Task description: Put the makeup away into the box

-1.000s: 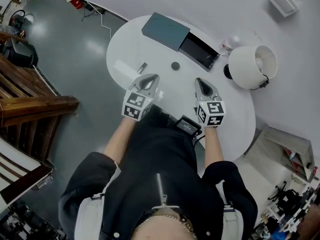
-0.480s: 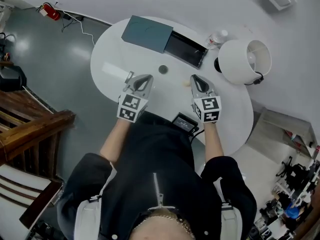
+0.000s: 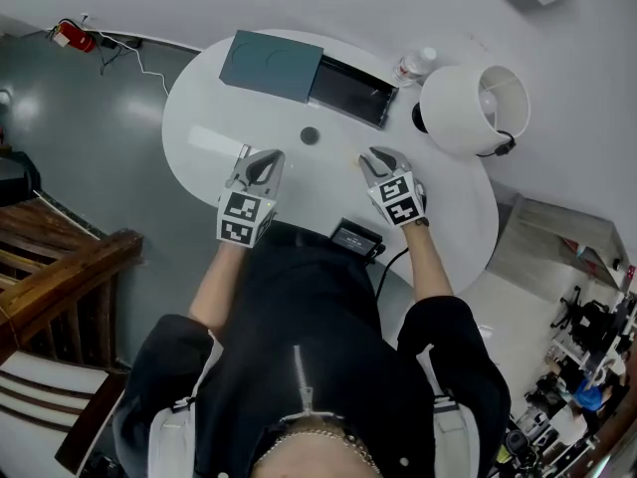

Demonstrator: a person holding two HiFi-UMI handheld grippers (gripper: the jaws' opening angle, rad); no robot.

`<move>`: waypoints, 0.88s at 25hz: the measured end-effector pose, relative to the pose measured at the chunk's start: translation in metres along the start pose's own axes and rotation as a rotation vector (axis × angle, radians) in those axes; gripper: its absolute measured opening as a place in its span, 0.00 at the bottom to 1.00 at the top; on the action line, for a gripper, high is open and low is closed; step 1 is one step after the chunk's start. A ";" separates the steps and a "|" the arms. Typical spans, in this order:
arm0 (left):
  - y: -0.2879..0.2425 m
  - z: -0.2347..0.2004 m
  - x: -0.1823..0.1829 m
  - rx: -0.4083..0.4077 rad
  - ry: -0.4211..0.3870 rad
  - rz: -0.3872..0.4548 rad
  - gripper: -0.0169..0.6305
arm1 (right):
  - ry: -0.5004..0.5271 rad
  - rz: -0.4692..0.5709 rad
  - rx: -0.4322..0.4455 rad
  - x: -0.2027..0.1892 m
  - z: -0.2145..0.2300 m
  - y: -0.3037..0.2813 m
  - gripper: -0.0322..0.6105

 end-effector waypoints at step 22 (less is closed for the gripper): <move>-0.006 -0.011 -0.011 0.017 0.030 -0.041 0.05 | 0.161 -0.285 0.146 -0.059 -0.004 -0.049 0.23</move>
Point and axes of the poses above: the fingertips, and each gripper's own axes: y backward along the fingers, z to its right, x out of its top, the point moved 5 cm from there along y, backward along the fingers, and after that the axes turned 9 degrees about z, right-handed, at the moved point
